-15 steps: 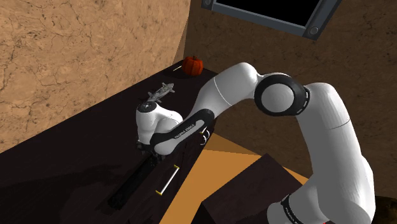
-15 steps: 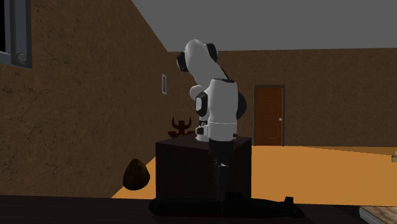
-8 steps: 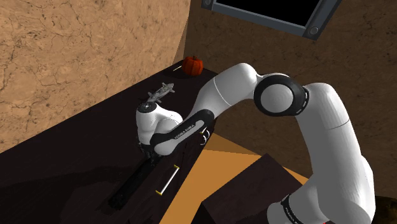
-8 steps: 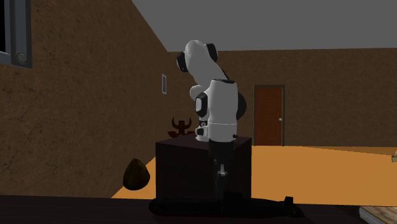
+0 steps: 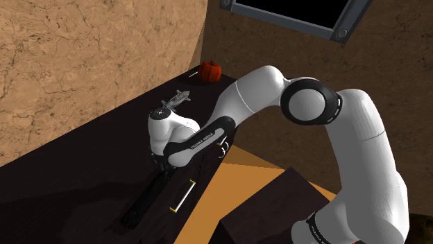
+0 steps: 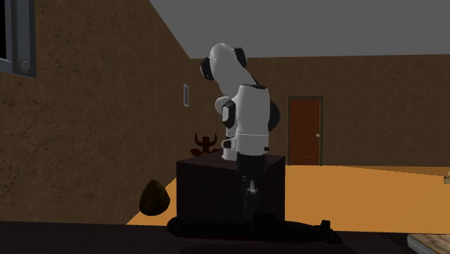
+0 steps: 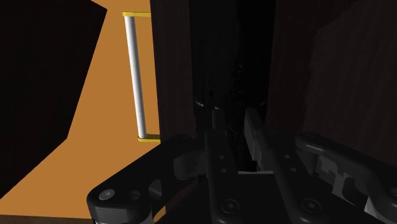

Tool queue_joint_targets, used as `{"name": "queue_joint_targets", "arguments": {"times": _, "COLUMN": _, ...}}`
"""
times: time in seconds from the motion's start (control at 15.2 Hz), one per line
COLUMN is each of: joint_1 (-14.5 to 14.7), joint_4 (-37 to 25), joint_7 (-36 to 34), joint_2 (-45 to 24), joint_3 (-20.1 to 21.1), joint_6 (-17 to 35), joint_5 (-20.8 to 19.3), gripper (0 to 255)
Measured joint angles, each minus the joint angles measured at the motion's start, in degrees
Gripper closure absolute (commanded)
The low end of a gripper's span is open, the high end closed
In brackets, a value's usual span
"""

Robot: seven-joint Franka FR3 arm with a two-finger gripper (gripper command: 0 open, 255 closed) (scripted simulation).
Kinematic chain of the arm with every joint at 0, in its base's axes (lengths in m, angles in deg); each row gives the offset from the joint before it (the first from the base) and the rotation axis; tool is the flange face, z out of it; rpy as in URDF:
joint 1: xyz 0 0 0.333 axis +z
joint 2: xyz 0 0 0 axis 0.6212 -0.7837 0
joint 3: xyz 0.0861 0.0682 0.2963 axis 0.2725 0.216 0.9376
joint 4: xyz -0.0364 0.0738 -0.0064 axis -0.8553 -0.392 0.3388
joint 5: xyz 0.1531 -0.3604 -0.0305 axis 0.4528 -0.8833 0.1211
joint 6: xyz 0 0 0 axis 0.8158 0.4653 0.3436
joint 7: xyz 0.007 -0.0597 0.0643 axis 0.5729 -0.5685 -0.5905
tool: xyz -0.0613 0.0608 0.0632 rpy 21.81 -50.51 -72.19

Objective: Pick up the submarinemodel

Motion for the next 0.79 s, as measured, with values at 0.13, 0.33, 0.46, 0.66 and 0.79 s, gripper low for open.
{"name": "queue_joint_targets", "arguments": {"times": 0.13, "joint_1": -0.4, "joint_4": 0.5, "joint_7": 0.3, "joint_2": 1.3, "joint_3": 0.5, "joint_6": -0.8, "joint_5": 0.5, "gripper": 255}}
{"name": "queue_joint_targets", "arguments": {"times": 0.33, "joint_1": -1.0, "joint_4": 1.1, "joint_7": 0.9, "joint_2": 3.1, "joint_3": 1.3, "joint_6": -2.1, "joint_5": 1.3, "gripper": 255}}
{"name": "queue_joint_targets", "arguments": {"times": 0.46, "joint_1": -1.4, "joint_4": 1.4, "joint_7": 1.2, "joint_2": 4.2, "joint_3": 1.8, "joint_6": -2.8, "joint_5": 1.8, "gripper": 255}}
{"name": "queue_joint_targets", "arguments": {"times": 0.66, "joint_1": -1.7, "joint_4": 1.2, "joint_7": 1.6, "joint_2": 5.5, "joint_3": 2.5, "joint_6": -4.2, "joint_5": 2.5, "gripper": 255}}
{"name": "queue_joint_targets", "arguments": {"times": 0.79, "joint_1": -2.1, "joint_4": 1.6, "joint_7": 1.9, "joint_2": 6.6, "joint_3": 3.0, "joint_6": -5.0, "joint_5": 3.1, "gripper": 255}}
